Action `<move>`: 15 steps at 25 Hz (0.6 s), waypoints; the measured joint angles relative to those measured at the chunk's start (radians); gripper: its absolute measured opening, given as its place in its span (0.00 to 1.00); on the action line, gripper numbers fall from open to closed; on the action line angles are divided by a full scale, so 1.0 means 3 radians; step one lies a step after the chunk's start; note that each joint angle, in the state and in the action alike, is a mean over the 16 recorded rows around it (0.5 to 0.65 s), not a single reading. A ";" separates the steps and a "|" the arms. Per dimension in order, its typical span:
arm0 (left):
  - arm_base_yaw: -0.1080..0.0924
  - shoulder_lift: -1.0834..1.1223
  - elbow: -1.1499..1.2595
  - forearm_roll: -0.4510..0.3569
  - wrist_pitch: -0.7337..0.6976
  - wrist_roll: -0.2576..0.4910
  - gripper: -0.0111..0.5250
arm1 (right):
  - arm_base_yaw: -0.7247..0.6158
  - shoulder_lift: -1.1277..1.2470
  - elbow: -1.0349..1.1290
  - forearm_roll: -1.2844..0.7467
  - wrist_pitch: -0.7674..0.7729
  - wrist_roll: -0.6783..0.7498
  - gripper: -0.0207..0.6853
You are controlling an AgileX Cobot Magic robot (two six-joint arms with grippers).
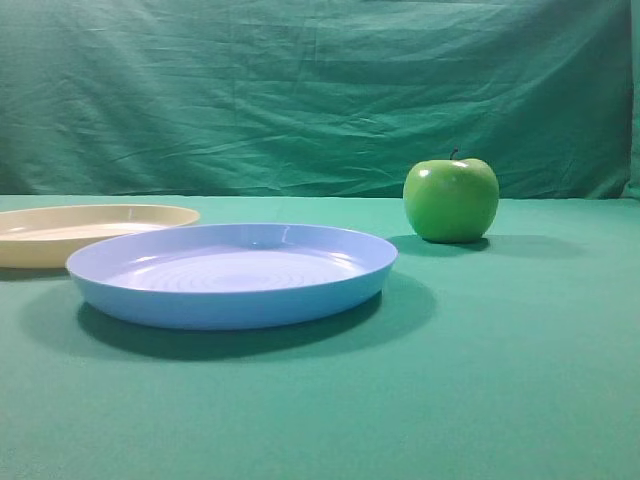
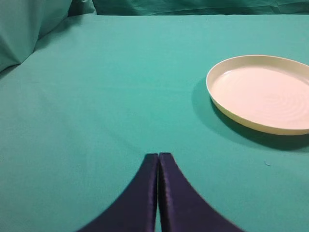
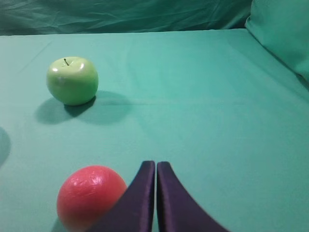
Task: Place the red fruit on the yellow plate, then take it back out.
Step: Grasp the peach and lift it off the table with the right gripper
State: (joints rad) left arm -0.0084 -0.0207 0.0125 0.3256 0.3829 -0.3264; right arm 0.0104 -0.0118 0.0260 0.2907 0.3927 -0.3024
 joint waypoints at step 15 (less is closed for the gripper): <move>0.0000 0.0000 0.0000 0.0000 0.0000 0.0000 0.02 | 0.0000 0.0000 0.0000 0.0000 0.0000 0.0000 0.03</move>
State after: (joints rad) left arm -0.0084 -0.0207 0.0125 0.3256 0.3829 -0.3264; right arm 0.0104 -0.0118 0.0260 0.2907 0.3927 -0.3024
